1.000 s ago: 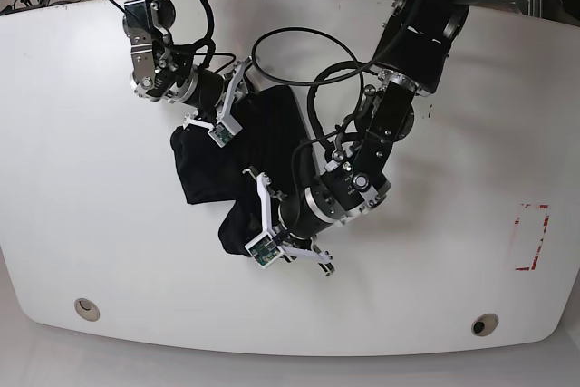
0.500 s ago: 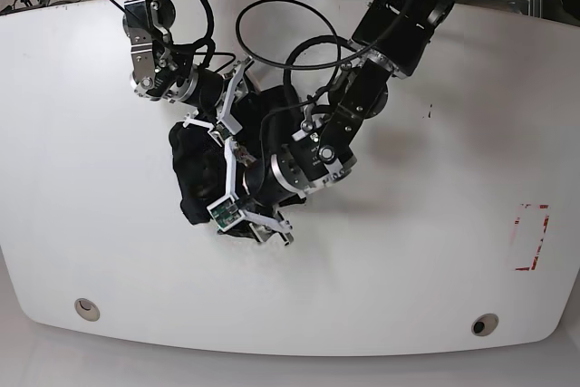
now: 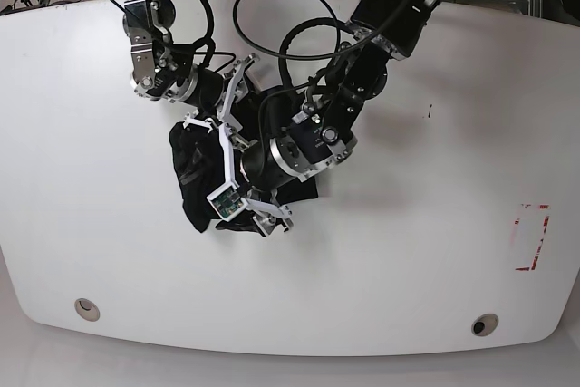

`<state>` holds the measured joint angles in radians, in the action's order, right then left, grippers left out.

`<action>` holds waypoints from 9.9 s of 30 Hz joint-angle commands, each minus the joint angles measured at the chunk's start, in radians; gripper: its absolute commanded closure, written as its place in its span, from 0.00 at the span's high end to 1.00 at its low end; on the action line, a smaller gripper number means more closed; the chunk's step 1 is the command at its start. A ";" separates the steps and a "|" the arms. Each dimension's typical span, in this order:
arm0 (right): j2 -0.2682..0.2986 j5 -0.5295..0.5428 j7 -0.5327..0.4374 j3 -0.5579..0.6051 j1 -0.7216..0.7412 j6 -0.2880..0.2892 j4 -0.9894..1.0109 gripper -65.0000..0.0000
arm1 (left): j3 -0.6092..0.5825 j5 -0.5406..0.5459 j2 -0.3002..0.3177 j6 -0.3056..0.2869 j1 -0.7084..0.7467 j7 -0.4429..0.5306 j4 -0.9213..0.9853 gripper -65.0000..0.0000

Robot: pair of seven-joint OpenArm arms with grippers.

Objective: Fold the T-shirt properly
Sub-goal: 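Release the left gripper and regrasp the shirt's other edge, then pull the shirt flat with both grippers, spreading it apart, then grasp the shirt edge with the left gripper and fold it toward the right gripper, then press the folded shirt into a rectangle with both grippers, then pull the shirt's side edge outward with the left gripper and release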

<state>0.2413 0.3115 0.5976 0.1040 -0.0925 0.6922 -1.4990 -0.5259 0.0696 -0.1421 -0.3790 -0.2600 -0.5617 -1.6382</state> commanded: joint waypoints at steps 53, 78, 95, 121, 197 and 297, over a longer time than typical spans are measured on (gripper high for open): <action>-0.047 0.015 0.364 -0.441 -0.005 0.006 -0.504 0.80 | 0.277 0.147 0.043 -0.022 0.225 0.090 0.238 0.18; -0.216 -0.108 0.437 -0.263 0.199 0.006 -0.380 0.60 | 0.273 0.149 0.080 -0.024 0.275 0.096 0.267 0.18; -0.194 -0.124 0.345 -0.261 0.196 0.006 -0.262 0.08 | 0.273 0.147 0.080 -0.024 0.276 0.096 0.270 0.18; -0.193 -0.119 0.434 -0.522 0.090 0.006 -0.476 0.08 | 0.273 0.144 0.081 -0.024 0.275 0.093 0.273 0.18; -0.064 -0.079 0.170 -0.525 0.119 0.006 0.036 0.29 | -0.026 0.144 -0.015 0.120 0.163 0.144 0.257 0.55; -0.098 0.286 0.161 -0.003 -0.148 0.006 -0.090 0.29 | 0.364 0.370 0.350 -0.226 0.420 -0.194 -0.268 0.47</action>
<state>0.1387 0.6334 0.7193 0.0998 -0.2371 0.7074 -1.5864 -0.1692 0.4286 0.2028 -0.6079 0.1768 -0.7769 -1.9182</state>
